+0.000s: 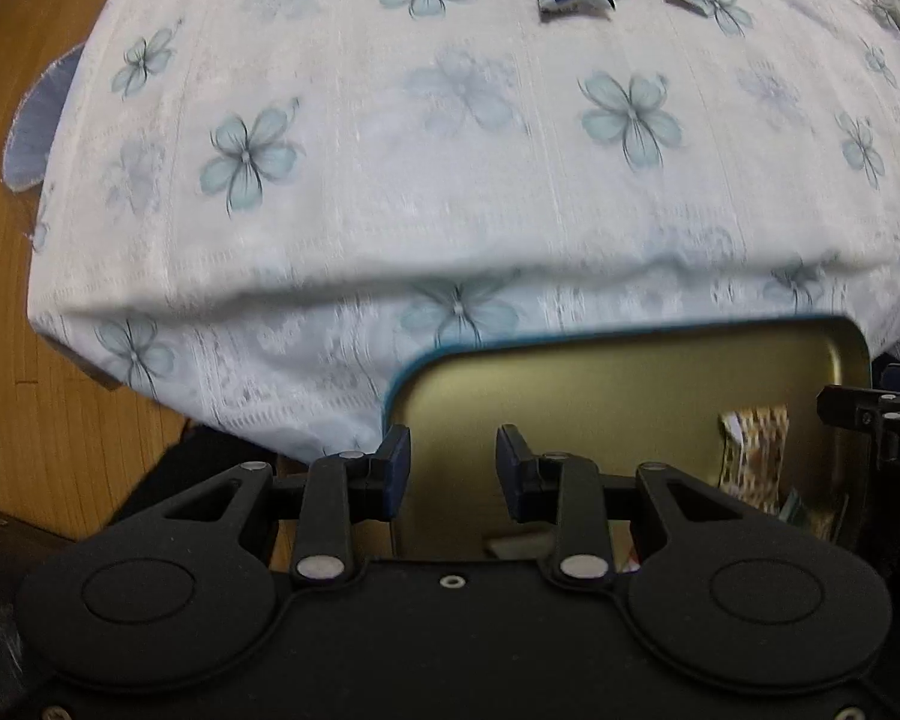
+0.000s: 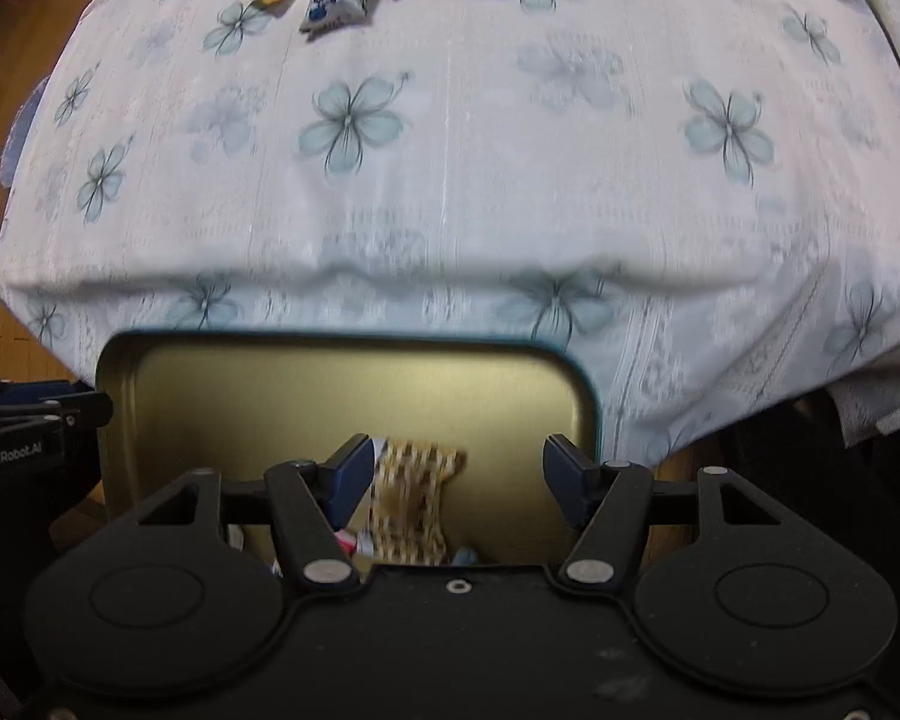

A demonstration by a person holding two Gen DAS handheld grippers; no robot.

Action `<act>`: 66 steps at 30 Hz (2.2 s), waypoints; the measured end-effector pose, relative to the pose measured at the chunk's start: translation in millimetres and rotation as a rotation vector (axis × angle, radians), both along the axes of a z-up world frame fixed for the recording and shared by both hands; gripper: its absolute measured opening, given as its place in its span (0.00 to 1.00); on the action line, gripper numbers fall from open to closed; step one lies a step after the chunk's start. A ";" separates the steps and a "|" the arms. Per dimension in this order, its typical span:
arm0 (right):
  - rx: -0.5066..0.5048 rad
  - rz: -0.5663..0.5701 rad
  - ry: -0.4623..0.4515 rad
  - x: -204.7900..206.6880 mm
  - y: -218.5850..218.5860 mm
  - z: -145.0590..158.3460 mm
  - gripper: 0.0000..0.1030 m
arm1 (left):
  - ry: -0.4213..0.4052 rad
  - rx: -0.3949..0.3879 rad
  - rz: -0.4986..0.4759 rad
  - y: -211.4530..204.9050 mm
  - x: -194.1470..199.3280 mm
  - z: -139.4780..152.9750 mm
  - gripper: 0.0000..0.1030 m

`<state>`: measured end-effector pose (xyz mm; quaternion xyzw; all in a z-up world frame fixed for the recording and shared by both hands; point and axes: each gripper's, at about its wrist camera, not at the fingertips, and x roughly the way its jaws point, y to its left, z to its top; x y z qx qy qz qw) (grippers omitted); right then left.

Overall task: Organize snacks
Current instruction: 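Move both open tools from the tray back toward the snack pile, then close right gripper on the white wrapped bar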

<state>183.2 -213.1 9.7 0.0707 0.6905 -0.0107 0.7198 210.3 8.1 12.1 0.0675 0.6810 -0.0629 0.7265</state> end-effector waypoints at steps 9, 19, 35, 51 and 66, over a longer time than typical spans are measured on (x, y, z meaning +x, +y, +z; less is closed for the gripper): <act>-0.054 -0.028 -0.069 76.2 -9.2 -1.2 0.65 | -0.084 -0.024 0.064 -7.0 64.7 4.3 0.40; -0.034 -0.130 -0.213 152.6 -27.1 -21.4 0.65 | -0.258 -0.042 0.134 -20.9 124.3 -12.9 0.40; -0.036 -0.375 -0.357 245.4 -55.2 -52.8 0.50 | -0.162 -0.098 0.275 -8.3 162.3 -41.6 0.40; -0.093 -0.309 -0.331 270.3 -34.0 -76.0 0.23 | -0.201 -0.113 0.228 -16.3 162.2 -36.0 0.40; 0.041 -0.290 -0.228 207.9 -40.1 -54.4 0.23 | -0.333 -0.184 0.165 -53.4 181.2 -24.6 0.40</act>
